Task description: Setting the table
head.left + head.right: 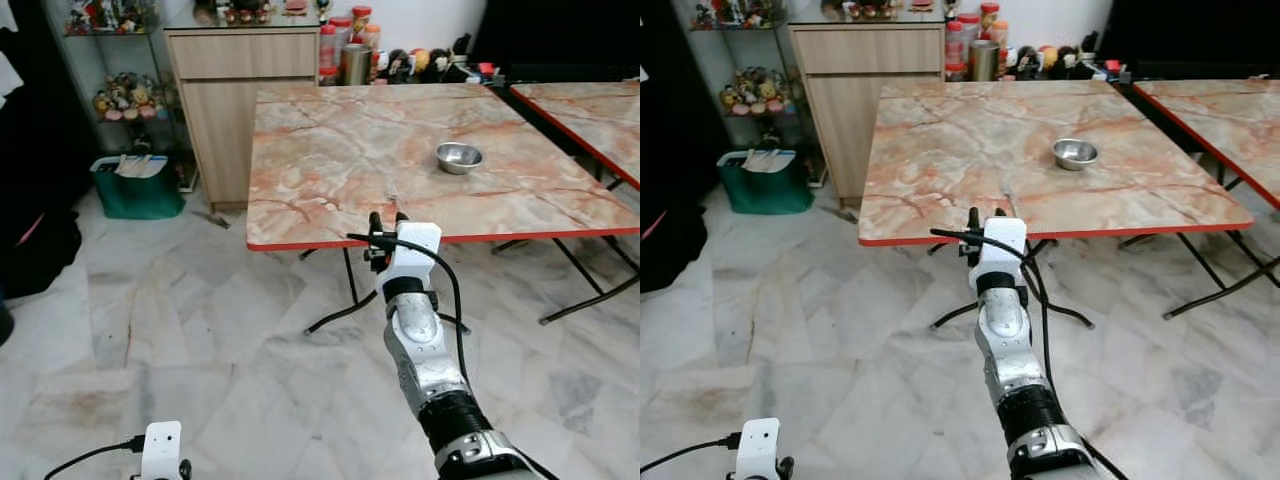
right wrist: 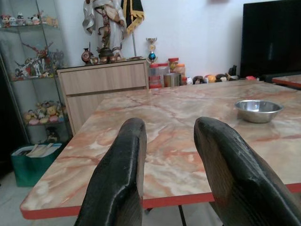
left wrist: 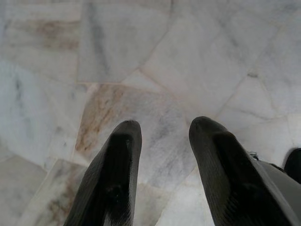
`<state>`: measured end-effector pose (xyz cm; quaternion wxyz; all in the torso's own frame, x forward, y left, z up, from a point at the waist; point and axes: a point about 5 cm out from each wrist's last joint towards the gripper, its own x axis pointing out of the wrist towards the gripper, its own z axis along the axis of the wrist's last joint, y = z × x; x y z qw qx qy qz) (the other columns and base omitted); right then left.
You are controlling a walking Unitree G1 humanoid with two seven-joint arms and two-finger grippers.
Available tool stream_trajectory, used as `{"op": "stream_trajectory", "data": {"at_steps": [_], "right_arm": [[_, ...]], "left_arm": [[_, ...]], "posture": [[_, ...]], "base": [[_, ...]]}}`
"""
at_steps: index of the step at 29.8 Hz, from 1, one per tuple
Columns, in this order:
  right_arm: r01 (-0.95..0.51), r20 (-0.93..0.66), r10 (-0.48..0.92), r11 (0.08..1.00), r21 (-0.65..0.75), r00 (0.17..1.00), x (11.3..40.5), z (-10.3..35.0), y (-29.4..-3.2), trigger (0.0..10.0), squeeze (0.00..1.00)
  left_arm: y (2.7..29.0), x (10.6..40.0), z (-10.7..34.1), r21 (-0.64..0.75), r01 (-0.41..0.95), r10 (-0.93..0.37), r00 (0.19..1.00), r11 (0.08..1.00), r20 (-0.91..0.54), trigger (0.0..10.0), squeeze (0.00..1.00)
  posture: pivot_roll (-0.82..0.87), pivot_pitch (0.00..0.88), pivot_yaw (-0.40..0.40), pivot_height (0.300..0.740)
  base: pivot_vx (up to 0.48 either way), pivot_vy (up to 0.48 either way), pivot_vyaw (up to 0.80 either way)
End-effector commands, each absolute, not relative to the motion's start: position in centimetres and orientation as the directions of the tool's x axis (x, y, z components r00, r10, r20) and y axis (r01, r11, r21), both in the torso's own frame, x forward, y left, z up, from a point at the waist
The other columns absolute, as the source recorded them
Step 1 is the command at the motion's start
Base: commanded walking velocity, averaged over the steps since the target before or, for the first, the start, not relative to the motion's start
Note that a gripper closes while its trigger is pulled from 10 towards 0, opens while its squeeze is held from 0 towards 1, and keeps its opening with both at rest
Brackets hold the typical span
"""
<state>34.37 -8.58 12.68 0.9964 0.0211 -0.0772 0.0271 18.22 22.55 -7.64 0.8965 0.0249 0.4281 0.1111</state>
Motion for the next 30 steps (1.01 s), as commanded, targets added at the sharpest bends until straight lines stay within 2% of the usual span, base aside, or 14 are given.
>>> {"op": "stream_trajectory", "data": {"at_steps": [1, 6, 11, 13, 15, 26, 30], "right_arm": [[-0.062, 0.153, 0.054, 0.997, 0.044, 0.987, 34.6, 12.9, -8.5, 10.0, 0.00], [-0.056, 0.142, 0.048, 0.997, 0.053, 0.989, 34.6, 12.7, -8.6, 10.0, 0.00], [-0.086, 0.148, 0.085, 0.996, 0.001, 0.985, 34.4, 12.6, -8.3, 10.0, 0.00], [-0.101, 0.153, 0.100, 0.995, -0.005, 0.983, 34.4, 12.7, -8.1, 10.0, 0.00], [-0.099, 0.158, 0.097, 0.995, 0.003, 0.983, 34.4, 12.8, -8.1, 10.0, 0.00], [-0.077, 0.155, 0.077, 0.997, -0.008, 0.985, 34.5, 12.8, -8.8, 10.0, 0.00], [-0.048, 0.141, 0.044, 0.998, 0.029, 0.989, 34.5, 12.6, -9.2, 10.0, 0.00]], "left_arm": [[22.5, 18.3, -7.6, 0.146, -0.162, 0.216, 0.610, 0.976, -0.762, 10.0, 0.00], [22.5, 18.2, -7.6, 0.148, -0.152, 0.210, 0.611, 0.977, -0.763, 10.0, 0.00], [22.4, 18.2, -7.7, 0.150, -0.147, 0.209, 0.608, 0.978, -0.766, 10.0, 0.00], [22.4, 18.2, -7.7, 0.150, -0.147, 0.209, 0.608, 0.978, -0.766, 10.0, 0.00], [22.4, 18.2, -7.7, 0.149, -0.149, 0.209, 0.609, 0.978, -0.765, 10.0, 0.00], [22.3, 18.3, -7.7, 0.145, -0.158, 0.212, 0.609, 0.977, -0.764, 10.0, 0.00], [22.3, 18.2, -7.7, 0.144, -0.163, 0.214, 0.606, 0.976, -0.766, 10.0, 0.00]], "posture": [[0.01, 0.000, 0.005, 0.740], [0.01, 0.000, 0.004, 0.740], [0.01, 0.000, 0.004, 0.740], [0.01, 0.000, 0.003, 0.740], [0.01, 0.000, 0.001, 0.740], [0.01, 0.000, -0.007, 0.740], [0.01, 0.000, -0.008, 0.740]], "base": [[0.334, 0.000, 0.00], [0.337, 0.000, 0.00], [0.340, 0.000, 0.00], [0.343, 0.000, 0.80], [0.345, 0.000, 0.80], [0.344, 0.000, 0.00], [0.345, 0.000, 0.00]]}}
